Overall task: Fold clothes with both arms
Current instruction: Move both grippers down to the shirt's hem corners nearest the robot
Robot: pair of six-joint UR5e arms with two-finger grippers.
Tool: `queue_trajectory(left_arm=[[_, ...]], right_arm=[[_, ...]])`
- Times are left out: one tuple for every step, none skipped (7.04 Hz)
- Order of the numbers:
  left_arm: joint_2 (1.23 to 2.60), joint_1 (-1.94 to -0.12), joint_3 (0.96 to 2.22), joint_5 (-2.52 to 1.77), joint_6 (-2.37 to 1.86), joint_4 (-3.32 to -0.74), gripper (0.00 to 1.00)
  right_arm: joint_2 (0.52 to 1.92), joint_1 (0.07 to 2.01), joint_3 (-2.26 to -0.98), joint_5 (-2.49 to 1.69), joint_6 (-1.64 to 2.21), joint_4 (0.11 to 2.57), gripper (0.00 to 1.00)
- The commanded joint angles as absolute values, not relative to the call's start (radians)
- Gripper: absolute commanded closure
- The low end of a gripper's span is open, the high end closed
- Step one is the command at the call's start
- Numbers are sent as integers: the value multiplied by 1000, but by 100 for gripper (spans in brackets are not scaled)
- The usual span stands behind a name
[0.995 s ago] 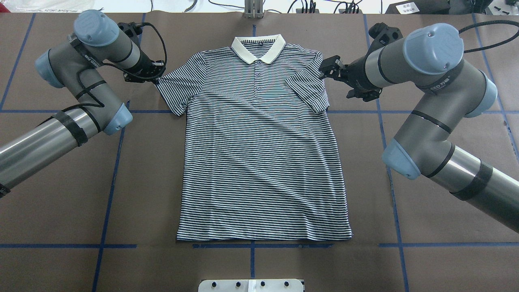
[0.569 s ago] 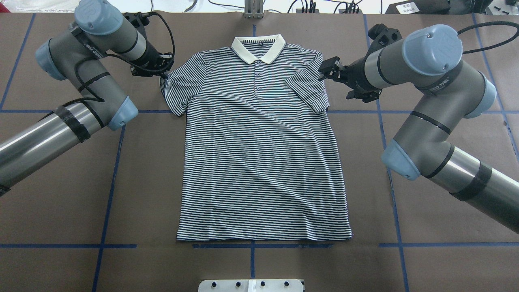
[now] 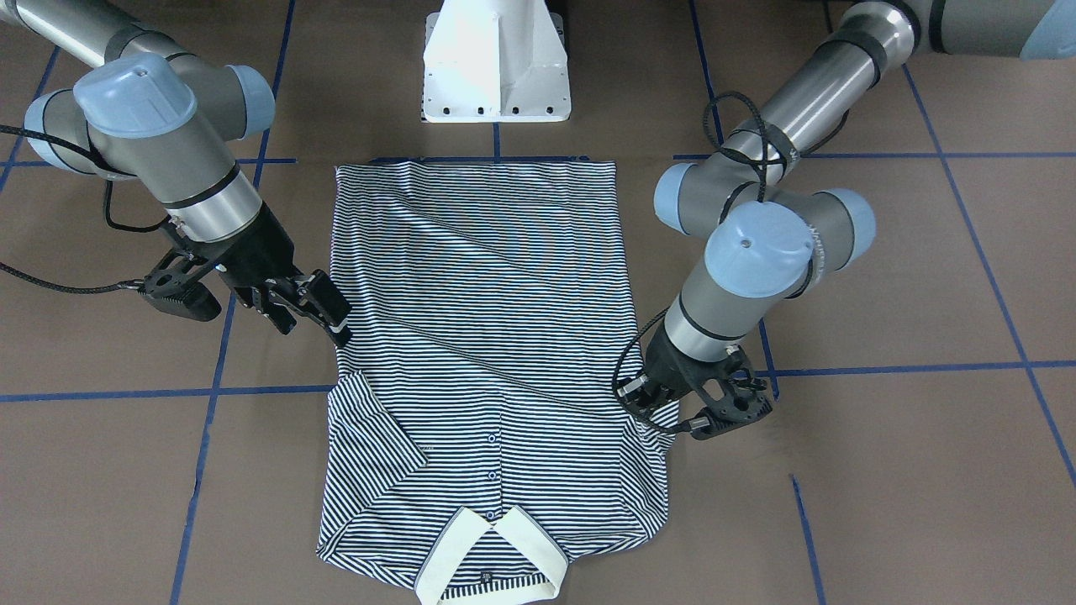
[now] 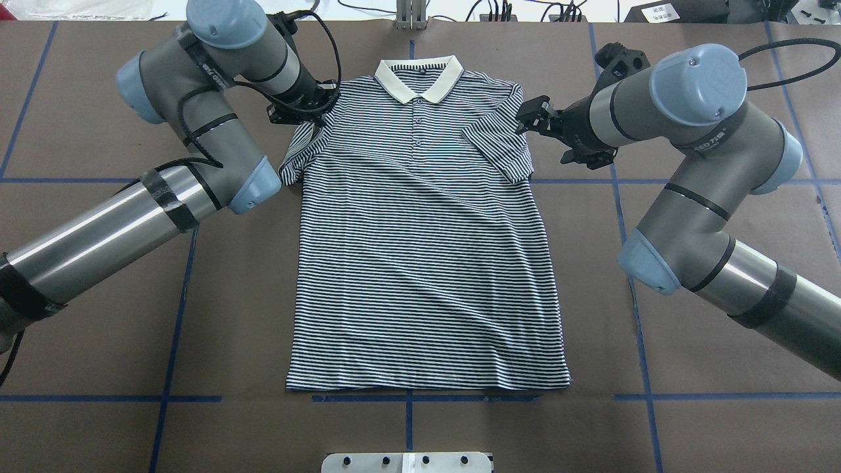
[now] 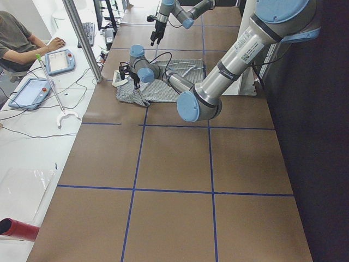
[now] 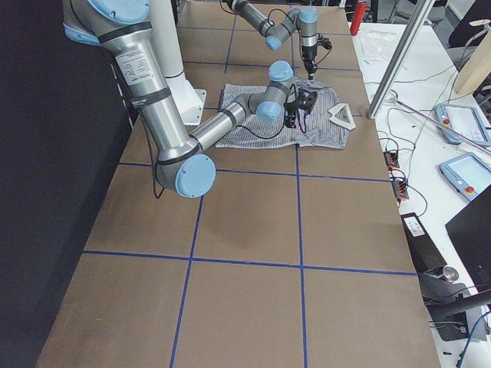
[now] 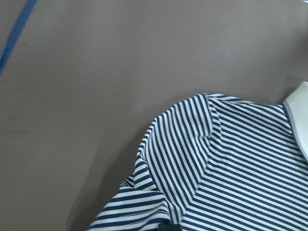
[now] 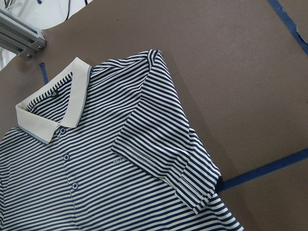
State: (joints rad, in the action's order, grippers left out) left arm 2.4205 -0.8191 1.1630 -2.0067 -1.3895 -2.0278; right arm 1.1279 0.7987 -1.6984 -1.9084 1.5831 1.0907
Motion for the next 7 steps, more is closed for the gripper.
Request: queue_trajectory(left_arm=[[2508,-798,1024,-1971,-1402,-2090,100],[2517,-798,1013,-1935,-1405,-2095,100],[2551,-798,968,-1931,-1416,-2103,100],[2553,-790,957,-1931,-1417,-2124,100],[2554,-779,951,-1895,-1419,-2135,100],[2550,-770,948,-1881,-1417,-2150,83],[2542,-764,959,-1881,-1417,-2151,46]], right_arm=[[1134,796,-1703,-1899,1585,1091,0],[1135,789,-1700,-1885,1585,1092,0],[1134,782,-1701,-1876,1585,1091,0],[1135,782,-1703,-1875,1586,1091,0],[1135,781,-1701,-1875,1586,1091,0],[1135,775,-1703,-1873,1586,1091,0],[1134,759,-1703,-1873,1586,1091,0]])
